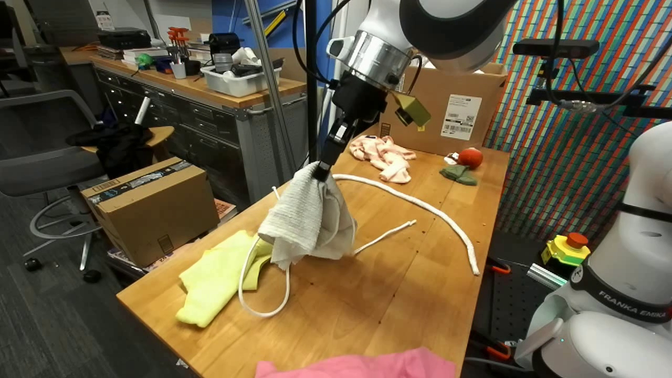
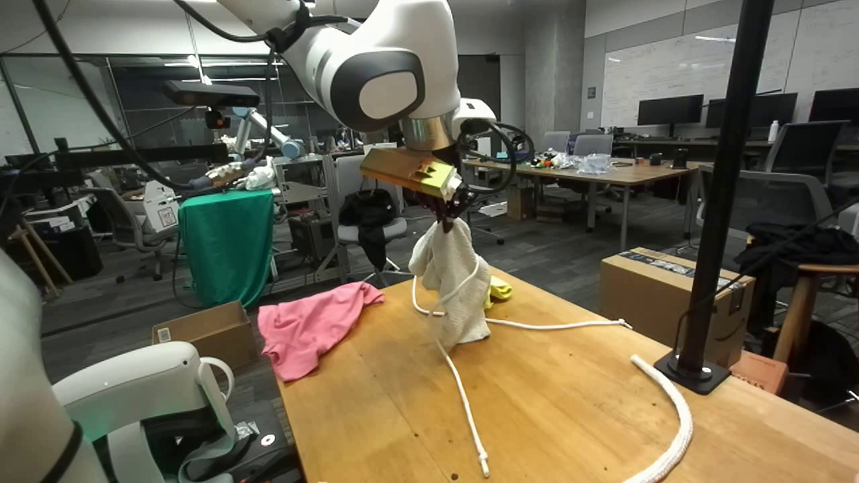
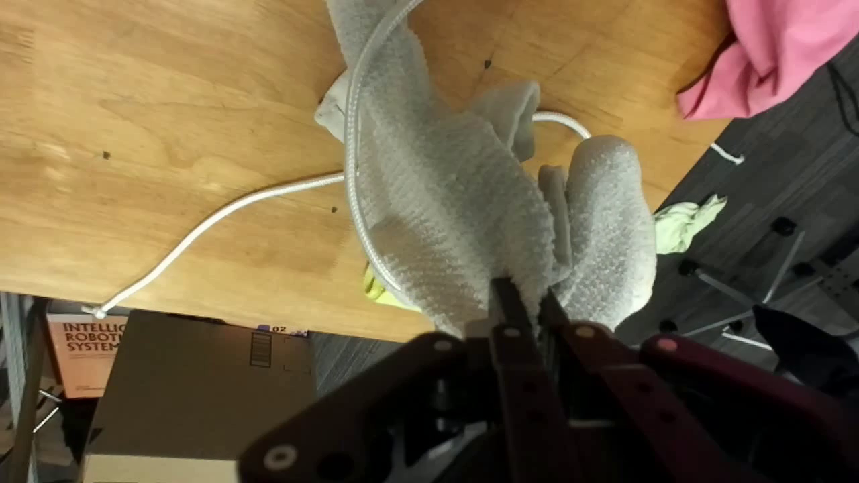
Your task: Separate all the items on the table.
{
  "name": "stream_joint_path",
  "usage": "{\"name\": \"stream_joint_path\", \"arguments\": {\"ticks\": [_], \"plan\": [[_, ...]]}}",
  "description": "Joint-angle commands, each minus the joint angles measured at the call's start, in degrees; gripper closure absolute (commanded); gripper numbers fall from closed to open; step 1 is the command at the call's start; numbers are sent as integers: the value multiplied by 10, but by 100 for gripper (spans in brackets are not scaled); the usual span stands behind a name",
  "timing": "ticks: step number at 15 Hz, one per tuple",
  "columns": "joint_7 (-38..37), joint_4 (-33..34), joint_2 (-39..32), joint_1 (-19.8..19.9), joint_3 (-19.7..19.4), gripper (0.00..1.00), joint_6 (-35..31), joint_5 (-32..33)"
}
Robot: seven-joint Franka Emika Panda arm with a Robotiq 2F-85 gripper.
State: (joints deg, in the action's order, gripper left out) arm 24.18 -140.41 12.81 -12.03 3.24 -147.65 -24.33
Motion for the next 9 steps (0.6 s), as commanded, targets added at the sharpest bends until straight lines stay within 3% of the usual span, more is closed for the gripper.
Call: {"name": "stream_joint_path", "arguments": {"ticks": [1,9], "plan": [[-15,-12,40,13,-7,95,60,56],[43,21,113,30,-71,95,282,62]]}}
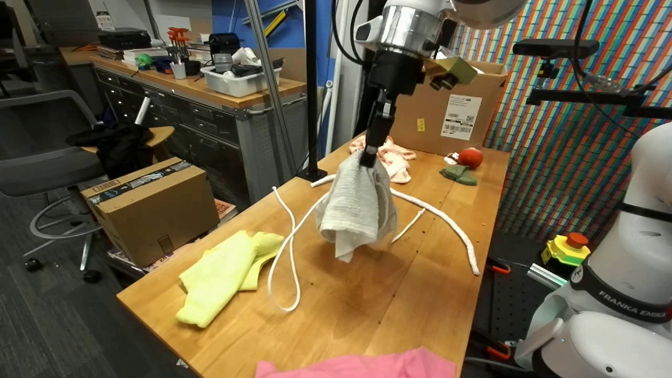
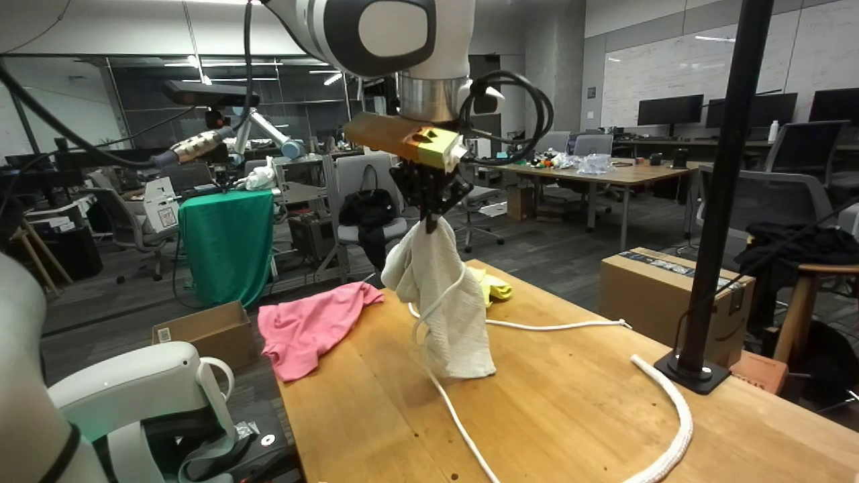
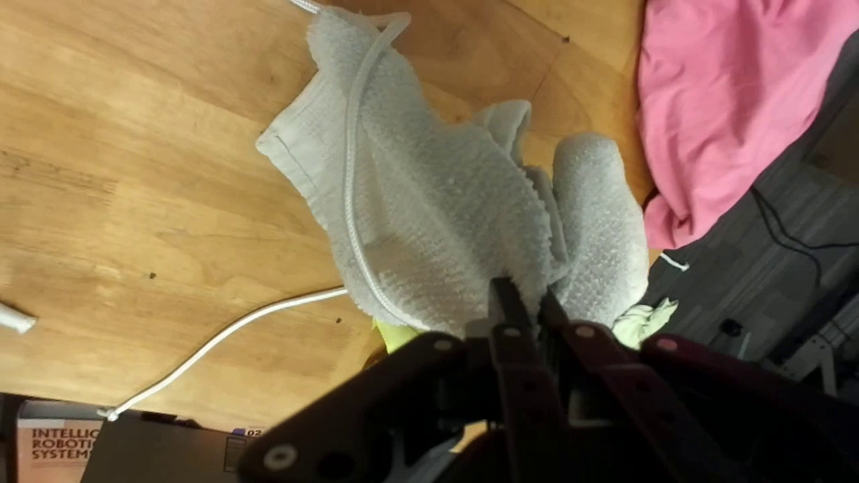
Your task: Separate all the items on the table.
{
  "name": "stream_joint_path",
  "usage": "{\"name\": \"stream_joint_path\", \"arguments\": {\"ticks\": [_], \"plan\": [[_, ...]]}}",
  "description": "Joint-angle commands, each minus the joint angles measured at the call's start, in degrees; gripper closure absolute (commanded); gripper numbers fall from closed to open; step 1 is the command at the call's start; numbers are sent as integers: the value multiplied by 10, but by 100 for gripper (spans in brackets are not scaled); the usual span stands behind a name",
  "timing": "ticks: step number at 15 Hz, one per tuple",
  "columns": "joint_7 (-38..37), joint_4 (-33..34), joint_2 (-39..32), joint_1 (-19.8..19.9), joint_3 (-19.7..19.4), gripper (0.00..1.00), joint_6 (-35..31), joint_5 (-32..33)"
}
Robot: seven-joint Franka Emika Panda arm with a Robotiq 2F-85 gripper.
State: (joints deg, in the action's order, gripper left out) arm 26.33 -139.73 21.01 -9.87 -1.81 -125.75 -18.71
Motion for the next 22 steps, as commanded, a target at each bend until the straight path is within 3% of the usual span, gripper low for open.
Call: {"name": "stream_joint_path", "arguments": {"ticks": [1,9,14,22], "plan": [[22,16,36,12,-25,95,78,8],[39,55,43,16,-26,95,174,24],[33,157,30,15,-9,95,306,91],[31,297,-17,18,-13,95,466,82]]}}
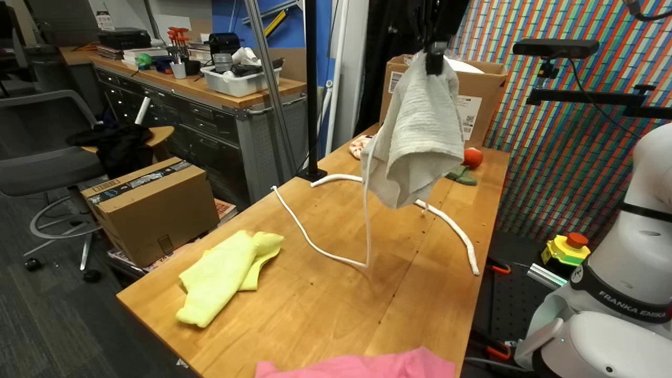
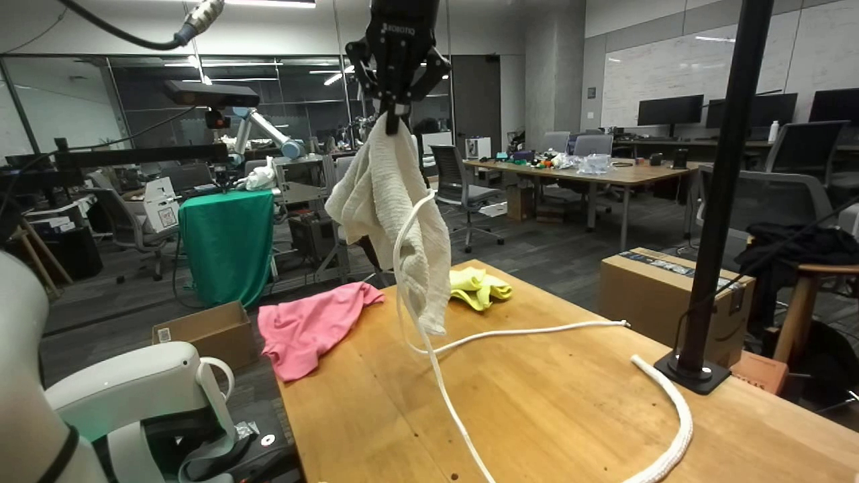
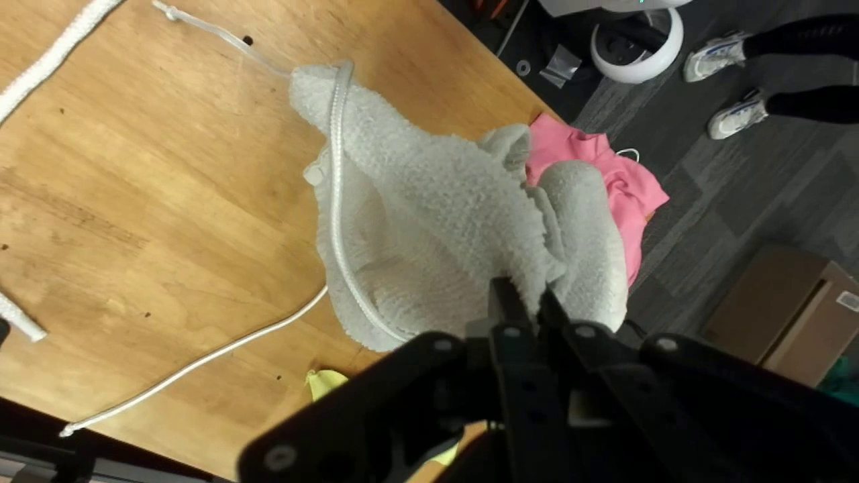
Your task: Separate all the items on the table.
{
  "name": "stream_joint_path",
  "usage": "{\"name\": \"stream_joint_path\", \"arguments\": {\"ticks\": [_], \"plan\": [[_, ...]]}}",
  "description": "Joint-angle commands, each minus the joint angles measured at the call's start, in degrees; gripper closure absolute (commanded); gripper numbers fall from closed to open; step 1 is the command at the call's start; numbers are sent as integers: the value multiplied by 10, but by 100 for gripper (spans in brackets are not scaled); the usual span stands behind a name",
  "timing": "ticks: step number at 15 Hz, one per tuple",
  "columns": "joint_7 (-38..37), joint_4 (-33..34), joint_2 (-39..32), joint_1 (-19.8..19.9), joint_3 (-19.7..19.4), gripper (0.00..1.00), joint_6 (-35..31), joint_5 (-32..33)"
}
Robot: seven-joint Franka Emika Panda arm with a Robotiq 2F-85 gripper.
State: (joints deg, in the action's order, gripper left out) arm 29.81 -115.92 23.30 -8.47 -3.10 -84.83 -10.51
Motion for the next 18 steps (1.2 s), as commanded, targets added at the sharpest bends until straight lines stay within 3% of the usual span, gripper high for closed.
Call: {"name": "stream_joint_path", "arguments": {"ticks": [1,8,18], "plan": [[-9,68,-50,6,0,95,76,-2],[-21,90,-142,9,15,95,193,-36],[2,81,-189,25,26,95,260,-150]]}}
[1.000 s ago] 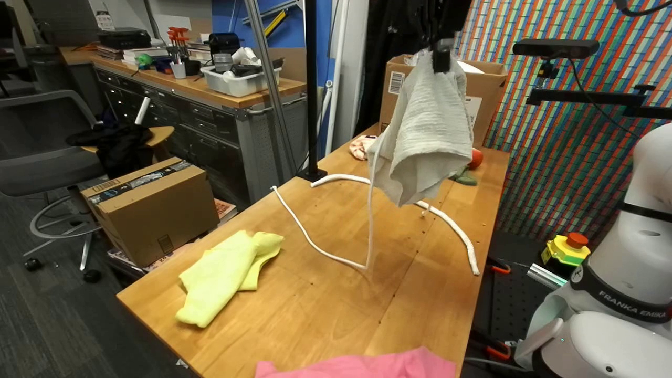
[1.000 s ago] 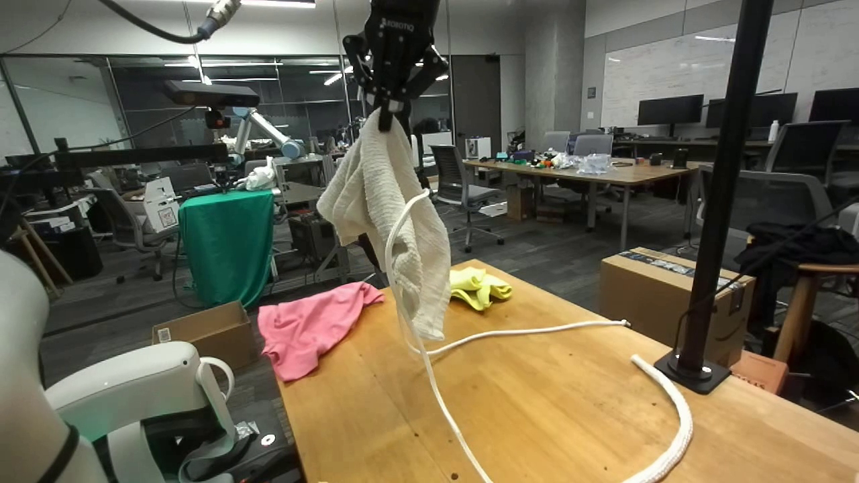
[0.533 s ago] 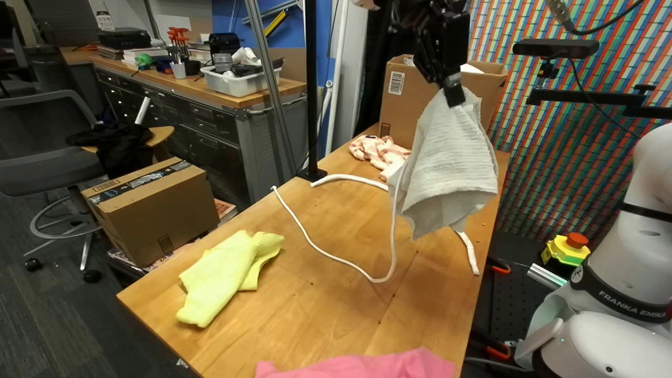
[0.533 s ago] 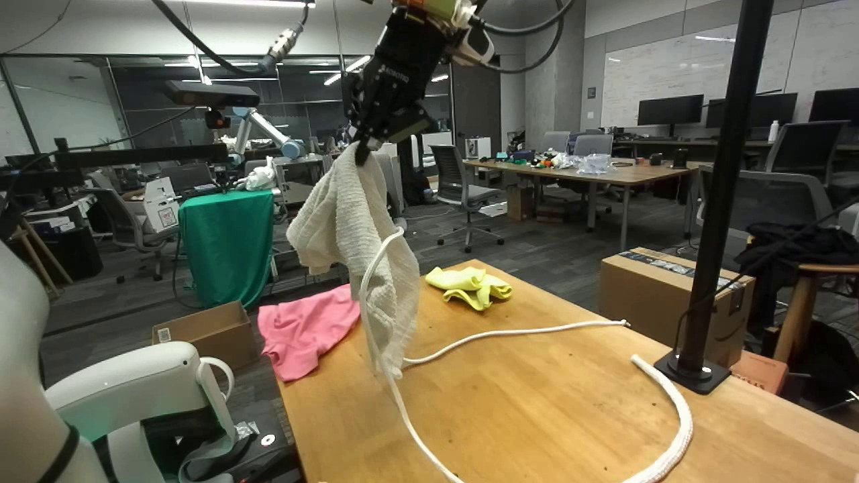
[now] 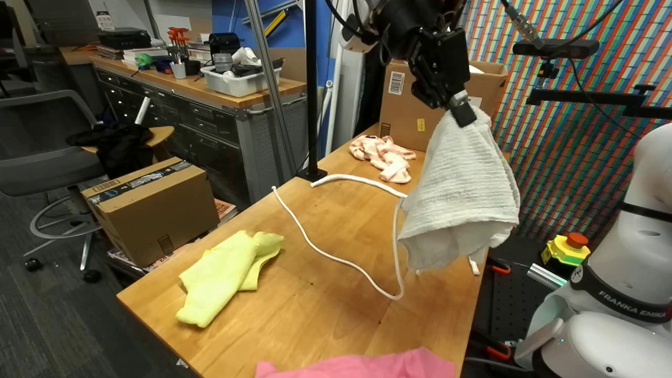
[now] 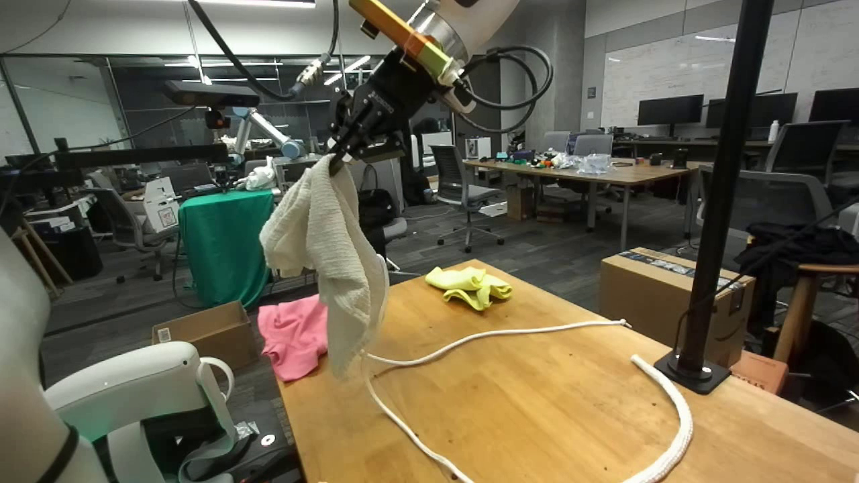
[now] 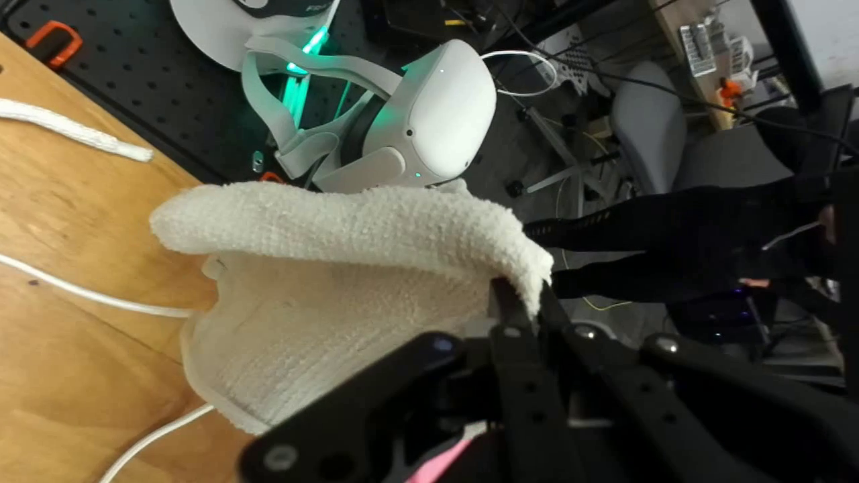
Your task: Separate all the items on the table.
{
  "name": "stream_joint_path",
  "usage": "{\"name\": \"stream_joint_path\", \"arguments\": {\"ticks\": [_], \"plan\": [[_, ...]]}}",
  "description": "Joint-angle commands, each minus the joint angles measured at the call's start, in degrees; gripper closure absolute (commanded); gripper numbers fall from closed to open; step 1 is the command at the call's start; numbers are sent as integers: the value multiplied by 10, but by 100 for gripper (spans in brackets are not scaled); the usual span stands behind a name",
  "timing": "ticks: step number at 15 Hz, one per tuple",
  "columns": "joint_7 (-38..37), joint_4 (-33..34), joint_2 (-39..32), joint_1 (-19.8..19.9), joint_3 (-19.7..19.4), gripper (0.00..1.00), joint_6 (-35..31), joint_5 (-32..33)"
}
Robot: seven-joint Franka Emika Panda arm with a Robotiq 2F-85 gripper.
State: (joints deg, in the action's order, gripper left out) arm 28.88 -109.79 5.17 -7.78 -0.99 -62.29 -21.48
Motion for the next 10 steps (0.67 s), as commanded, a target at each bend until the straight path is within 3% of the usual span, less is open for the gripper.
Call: {"name": "stream_joint_path", "arguments": {"ticks": [1,7,10], "plan": [[11,18,-6,21,4,95,37,-51],[8,16,1,37,3,95,44,-90],[4,10,7,43,4,95,4,-76]]}}
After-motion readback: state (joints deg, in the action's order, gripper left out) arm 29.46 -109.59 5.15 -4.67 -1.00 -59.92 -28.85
